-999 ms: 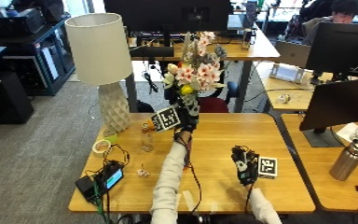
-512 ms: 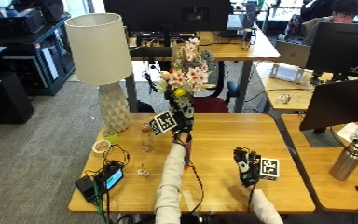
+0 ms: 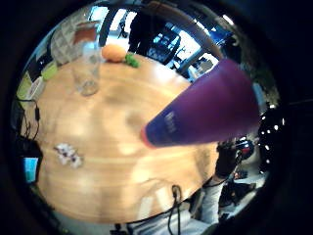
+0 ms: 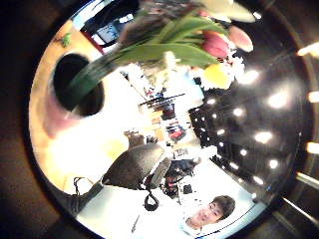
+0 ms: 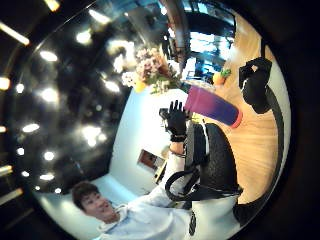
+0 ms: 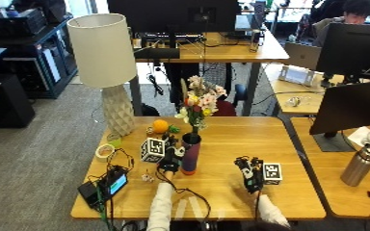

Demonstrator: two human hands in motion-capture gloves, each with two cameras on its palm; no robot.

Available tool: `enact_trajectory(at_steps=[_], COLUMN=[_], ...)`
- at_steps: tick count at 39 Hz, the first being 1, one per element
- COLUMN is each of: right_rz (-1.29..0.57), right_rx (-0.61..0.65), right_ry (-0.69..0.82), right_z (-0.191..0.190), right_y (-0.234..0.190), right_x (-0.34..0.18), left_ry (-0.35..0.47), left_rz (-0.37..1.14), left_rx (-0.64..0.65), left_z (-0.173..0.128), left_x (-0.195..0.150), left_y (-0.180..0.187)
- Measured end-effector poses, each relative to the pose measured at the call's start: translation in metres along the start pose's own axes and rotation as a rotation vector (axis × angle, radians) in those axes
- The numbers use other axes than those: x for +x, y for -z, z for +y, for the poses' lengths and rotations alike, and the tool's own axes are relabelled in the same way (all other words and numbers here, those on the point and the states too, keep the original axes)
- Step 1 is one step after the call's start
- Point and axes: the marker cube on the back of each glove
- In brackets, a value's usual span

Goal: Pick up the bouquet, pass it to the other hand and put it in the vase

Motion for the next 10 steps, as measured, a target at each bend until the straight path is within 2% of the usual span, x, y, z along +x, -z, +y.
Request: enact_trajectory(at_steps=[1,2,4,6,8,10], right_rz=[0.015,0.026,0.034,0.026,0.032,0.044], right_rx=[0.002,0.004,0.007,0.008,0.014,0.021], right_ry=[-0.022,-0.036,-0.020,0.032,0.063,0.080], right_z=[0.002,0.002,-0.001,-0.005,-0.011,-0.015], right_y=[0.000,0.000,0.001,0.000,0.000,-0.001], right_x=[-0.002,-0.001,0.003,0.004,0.007,0.012], left_ry=[-0.081,-0.127,-0.116,0.009,0.180,0.261], left_rz=[0.047,0.104,0.140,0.028,-0.164,-0.374], left_rx=[0.037,0.056,0.057,-0.008,-0.173,-0.351], left_z=[0.003,0.007,0.013,0.018,0.030,0.038], left_x=[0.001,0.002,0.001,-0.017,-0.044,-0.059], left_y=[0.005,0.009,0.013,0.003,-0.022,-0.046])
